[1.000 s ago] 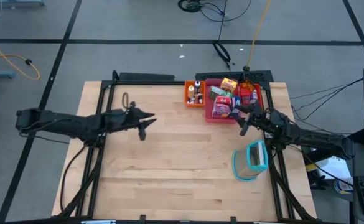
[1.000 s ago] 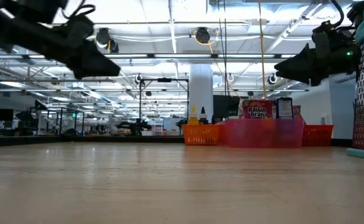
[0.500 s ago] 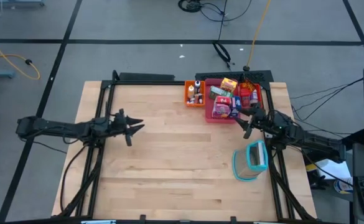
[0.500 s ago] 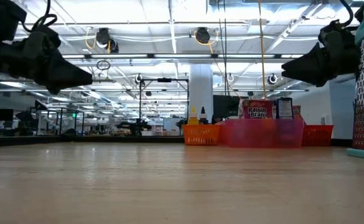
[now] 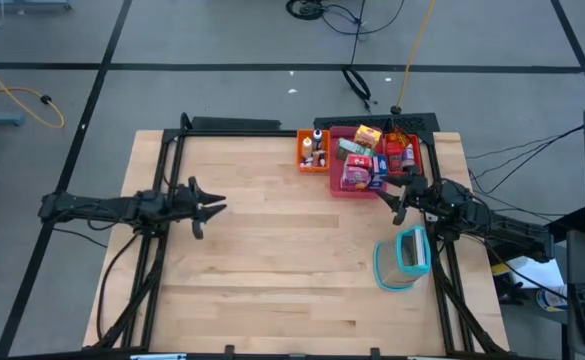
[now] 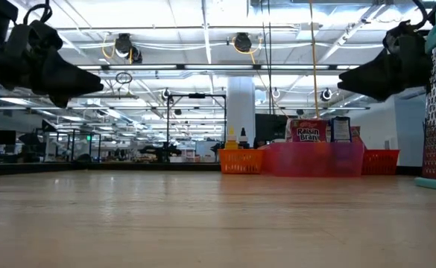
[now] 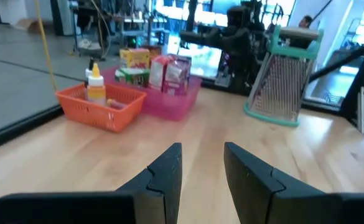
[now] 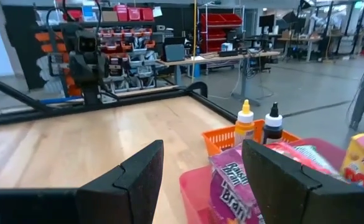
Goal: Pick & Place Kitchen Items
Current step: Return to Home Position
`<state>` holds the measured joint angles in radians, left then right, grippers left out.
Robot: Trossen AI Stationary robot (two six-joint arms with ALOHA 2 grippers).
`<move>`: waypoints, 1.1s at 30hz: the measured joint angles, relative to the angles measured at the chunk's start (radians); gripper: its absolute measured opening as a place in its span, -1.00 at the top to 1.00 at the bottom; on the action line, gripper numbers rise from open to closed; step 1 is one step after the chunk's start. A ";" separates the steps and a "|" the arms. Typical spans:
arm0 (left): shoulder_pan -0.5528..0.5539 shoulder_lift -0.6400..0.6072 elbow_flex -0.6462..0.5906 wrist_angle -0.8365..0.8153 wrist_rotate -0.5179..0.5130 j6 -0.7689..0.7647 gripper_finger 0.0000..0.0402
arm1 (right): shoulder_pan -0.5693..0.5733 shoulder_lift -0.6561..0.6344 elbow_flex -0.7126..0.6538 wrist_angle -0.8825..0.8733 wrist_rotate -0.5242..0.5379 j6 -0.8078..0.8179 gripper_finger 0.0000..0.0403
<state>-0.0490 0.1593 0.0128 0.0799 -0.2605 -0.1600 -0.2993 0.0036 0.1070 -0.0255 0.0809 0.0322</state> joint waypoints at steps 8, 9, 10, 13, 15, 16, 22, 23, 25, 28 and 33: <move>0.000 0.026 0.001 -0.019 0.008 -0.037 0.41 | 0.000 0.007 0.000 0.000 -0.004 0.118 -0.04; 0.000 0.026 0.001 -0.019 0.008 -0.037 0.41 | 0.000 0.007 0.000 0.000 -0.004 0.119 -0.04; 0.000 0.026 0.001 -0.019 0.008 -0.037 0.41 | 0.000 0.007 0.000 -0.001 -0.004 0.119 -0.04; 0.000 0.026 0.001 -0.018 0.008 -0.038 0.41 | 0.000 0.007 -0.001 0.001 -0.004 0.120 -0.04; 0.000 0.026 0.001 -0.016 0.008 -0.035 0.41 | 0.000 0.007 -0.001 0.002 -0.004 0.120 -0.04; 0.000 0.026 0.001 -0.016 0.008 -0.029 0.41 | 0.000 0.007 -0.001 0.002 -0.004 0.120 -0.04; 0.000 0.026 0.000 -0.014 0.008 -0.029 0.41 | 0.015 0.000 -0.001 0.003 -0.004 0.120 -0.04; 0.000 0.026 0.000 -0.014 0.007 -0.029 0.41 | 0.025 -0.001 -0.002 0.005 -0.004 0.120 -0.04; 0.000 0.026 0.000 -0.014 0.007 -0.028 0.41 | 0.056 -0.001 -0.002 0.005 -0.003 0.120 -0.04; 0.000 0.026 0.000 -0.014 0.007 -0.028 0.41 | 0.121 -0.001 -0.002 0.006 -0.002 0.121 -0.04; 0.000 0.026 0.000 -0.013 0.007 -0.028 0.41 | 0.177 -0.002 -0.002 0.010 -0.004 0.120 -0.04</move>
<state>-0.0490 0.1849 0.0128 0.0668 -0.2534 -0.1878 -0.1223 0.0017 0.1047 -0.0152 0.0770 0.1525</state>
